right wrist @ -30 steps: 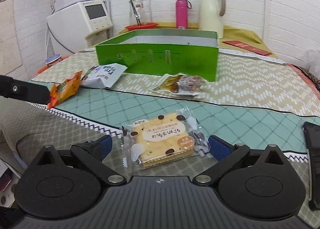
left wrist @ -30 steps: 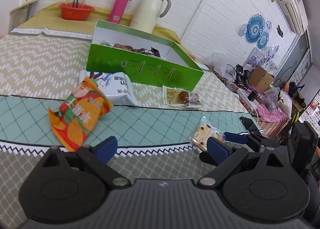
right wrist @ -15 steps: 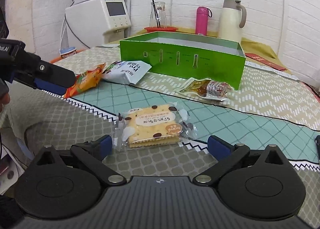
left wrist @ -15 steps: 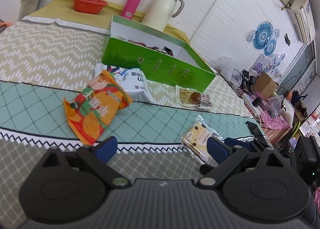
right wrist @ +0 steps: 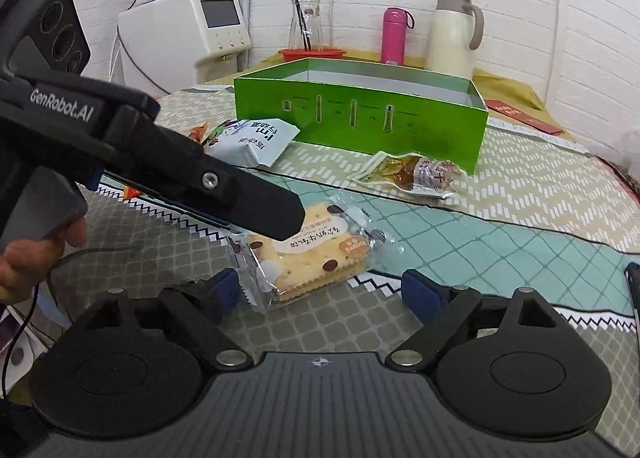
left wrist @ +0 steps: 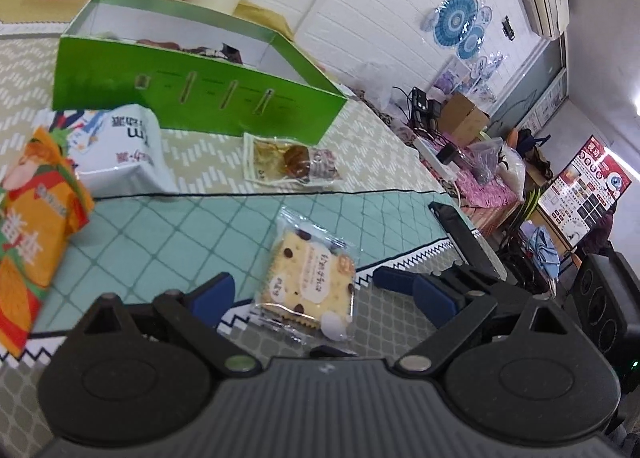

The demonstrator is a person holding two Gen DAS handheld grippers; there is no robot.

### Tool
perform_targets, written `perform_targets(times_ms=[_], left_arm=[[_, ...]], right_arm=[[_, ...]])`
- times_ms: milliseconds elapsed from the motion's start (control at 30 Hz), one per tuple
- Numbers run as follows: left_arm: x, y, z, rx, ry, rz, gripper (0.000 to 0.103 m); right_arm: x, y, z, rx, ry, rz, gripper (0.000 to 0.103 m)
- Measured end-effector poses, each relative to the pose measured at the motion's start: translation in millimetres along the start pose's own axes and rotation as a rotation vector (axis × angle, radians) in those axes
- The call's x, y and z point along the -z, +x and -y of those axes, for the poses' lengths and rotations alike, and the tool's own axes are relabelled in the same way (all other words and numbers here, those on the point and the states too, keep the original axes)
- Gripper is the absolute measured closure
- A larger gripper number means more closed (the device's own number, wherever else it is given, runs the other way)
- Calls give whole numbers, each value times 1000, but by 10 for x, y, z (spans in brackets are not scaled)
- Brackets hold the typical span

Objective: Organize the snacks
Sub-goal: 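Lower the left gripper onto the cream cracker sandwich pack and grasp it, then carry the cracker pack into the green box and open the left gripper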

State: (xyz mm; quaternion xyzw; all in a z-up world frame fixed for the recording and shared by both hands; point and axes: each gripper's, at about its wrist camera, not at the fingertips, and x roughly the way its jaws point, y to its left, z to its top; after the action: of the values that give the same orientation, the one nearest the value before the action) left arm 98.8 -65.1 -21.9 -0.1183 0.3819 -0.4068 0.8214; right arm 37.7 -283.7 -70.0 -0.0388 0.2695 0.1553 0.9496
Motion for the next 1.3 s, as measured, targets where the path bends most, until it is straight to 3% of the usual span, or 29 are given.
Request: perform_targets(times_ms=[167, 233, 300, 400, 500, 633, 867, 1100, 1300], left_arm=[[-27, 90, -16, 12, 18, -21, 17], [-38, 118, -7, 7, 31, -29, 37], [-41, 130, -18, 14, 25, -27, 38], [-39, 154, 1, -10, 43, -14, 48], [-11, 169, 53, -44, 68, 1, 55], [12, 150, 73, -63, 58, 14, 61], [-146, -6, 153, -31, 44, 74, 62], [-635, -41, 250, -45, 79, 157, 62], [-1107, 113, 204, -74, 73, 182, 62]], right_arm=[[5, 40, -28, -7, -8, 19, 0], [-13, 68, -42, -11, -13, 28, 0], [-31, 94, -39, -13, -16, 37, 0], [-42, 121, -12, -13, -15, 52, 0], [-51, 132, 25, 2, -1, 65, 8], [-52, 103, 7, 15, -6, 70, 10], [-205, -75, 43, 21, -47, 147, 12], [-606, -38, 226, 27, -89, 245, 12], [-968, 174, 484, 22, -101, 282, 12]])
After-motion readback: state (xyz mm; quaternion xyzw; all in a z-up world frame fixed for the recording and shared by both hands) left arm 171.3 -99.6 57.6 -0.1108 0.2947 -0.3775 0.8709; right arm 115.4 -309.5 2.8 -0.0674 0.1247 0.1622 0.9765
